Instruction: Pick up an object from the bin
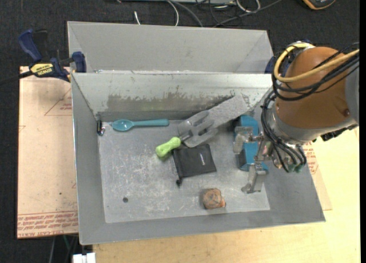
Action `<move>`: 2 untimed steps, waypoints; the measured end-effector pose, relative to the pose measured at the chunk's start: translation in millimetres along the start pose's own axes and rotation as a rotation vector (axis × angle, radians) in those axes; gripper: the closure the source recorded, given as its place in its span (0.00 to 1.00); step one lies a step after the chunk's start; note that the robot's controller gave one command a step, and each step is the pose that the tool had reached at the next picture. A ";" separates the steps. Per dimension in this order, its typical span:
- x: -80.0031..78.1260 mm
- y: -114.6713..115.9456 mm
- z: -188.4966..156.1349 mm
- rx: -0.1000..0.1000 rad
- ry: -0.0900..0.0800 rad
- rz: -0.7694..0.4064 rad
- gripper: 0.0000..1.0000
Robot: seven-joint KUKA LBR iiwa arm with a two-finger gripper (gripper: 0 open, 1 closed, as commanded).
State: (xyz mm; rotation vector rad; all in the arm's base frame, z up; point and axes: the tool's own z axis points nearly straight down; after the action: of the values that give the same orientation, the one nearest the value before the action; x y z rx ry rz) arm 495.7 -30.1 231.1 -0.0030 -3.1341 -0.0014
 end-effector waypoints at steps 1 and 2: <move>-1.4 0.1 -4.4 0.001 -0.008 -0.001 0.00; -20.6 46.0 21.4 0.001 -0.010 -0.081 0.00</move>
Offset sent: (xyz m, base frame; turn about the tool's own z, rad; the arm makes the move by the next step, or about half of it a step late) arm 0.0305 0.0765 -0.0388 -0.1319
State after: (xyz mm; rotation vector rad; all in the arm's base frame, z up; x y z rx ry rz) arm 516.2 15.9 209.6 0.1238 -3.1417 -0.0003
